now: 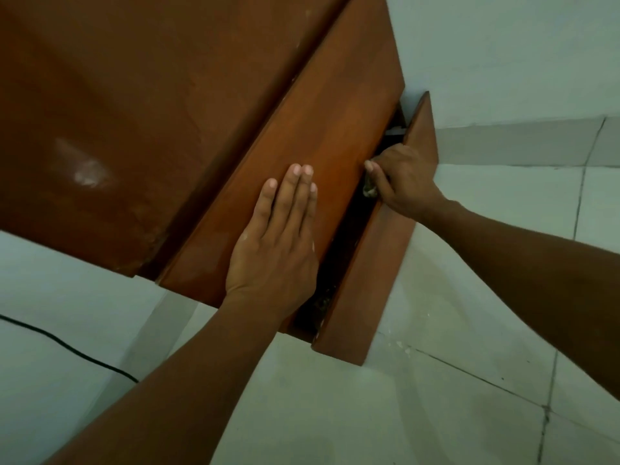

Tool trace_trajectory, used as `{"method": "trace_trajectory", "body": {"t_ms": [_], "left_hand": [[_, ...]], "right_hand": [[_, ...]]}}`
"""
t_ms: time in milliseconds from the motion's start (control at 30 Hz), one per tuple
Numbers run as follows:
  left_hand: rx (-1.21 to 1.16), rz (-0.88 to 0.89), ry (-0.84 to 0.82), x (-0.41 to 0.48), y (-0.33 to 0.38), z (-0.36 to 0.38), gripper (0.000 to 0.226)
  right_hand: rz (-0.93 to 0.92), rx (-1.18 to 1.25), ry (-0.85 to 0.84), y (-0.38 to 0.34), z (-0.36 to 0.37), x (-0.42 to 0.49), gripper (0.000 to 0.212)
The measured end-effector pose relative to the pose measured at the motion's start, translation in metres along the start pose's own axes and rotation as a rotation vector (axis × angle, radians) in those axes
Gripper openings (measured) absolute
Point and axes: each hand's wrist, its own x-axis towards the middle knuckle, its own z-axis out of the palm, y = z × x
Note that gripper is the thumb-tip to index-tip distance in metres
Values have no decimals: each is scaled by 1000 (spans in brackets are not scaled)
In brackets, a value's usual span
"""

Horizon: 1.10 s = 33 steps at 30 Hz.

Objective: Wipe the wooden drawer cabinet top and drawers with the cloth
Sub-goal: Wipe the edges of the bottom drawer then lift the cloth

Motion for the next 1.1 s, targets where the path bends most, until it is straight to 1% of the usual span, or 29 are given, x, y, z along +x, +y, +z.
{"method": "trace_trajectory", "body": {"t_ms": [33, 100, 167, 233, 267, 300, 333, 367, 400, 433, 467, 533, 567, 667, 767, 933, 1033, 1100], "left_hand": [[5, 0, -1, 0, 0, 0, 70], [15, 1, -10, 0, -1, 1, 70], [13, 4, -15, -1, -1, 2, 71], [4, 5, -19, -1, -2, 2, 73], [3, 6, -23, -1, -3, 2, 73], [1, 7, -31, -1, -3, 1, 73], [1, 10, -42, -1, -4, 0, 73], [2, 14, -55, 0, -4, -1, 72], [2, 15, -68, -1, -3, -2, 71], [1, 15, -76, -1, -3, -3, 73], [3, 16, -82, -1, -3, -4, 76], [0, 20, -95, -2, -3, -4, 83], [2, 22, -95, -2, -3, -3, 86], [5, 22, -85, -3, -5, -1, 83], [2, 25, -88, -3, -4, -1, 77], [-28, 16, -78, -3, -5, -1, 78], [-29, 18, -77, -3, -5, -4, 75], [-29, 20, -82, -3, -4, -5, 75]], "right_hand": [[123, 49, 106, -10, 0, 3, 46], [434, 197, 352, -35, -6, 3, 48], [717, 363, 541, -62, -14, -13, 43], [859, 463, 648, -91, -18, -42, 42], [883, 502, 640, -107, -16, -60, 44], [843, 553, 588, -125, -11, -77, 46], [727, 591, 477, -142, -7, -93, 49], [552, 573, 320, -159, -1, -109, 54], [375, 496, 152, -174, 8, -127, 58], [213, 403, 7, -184, 17, -143, 55], [98, 314, -107, -191, 20, -156, 53], [-30, 187, -271, -191, 23, -175, 61], [-86, 152, -314, -187, 19, -178, 66], [-240, 109, -345, -168, 14, -177, 68], [-294, 80, -316, -151, 12, -173, 64], [-183, -51, -210, -134, 13, -161, 61], [-154, -101, -228, -117, 13, -150, 61], [-73, -119, -227, -101, 10, -138, 62]]}}
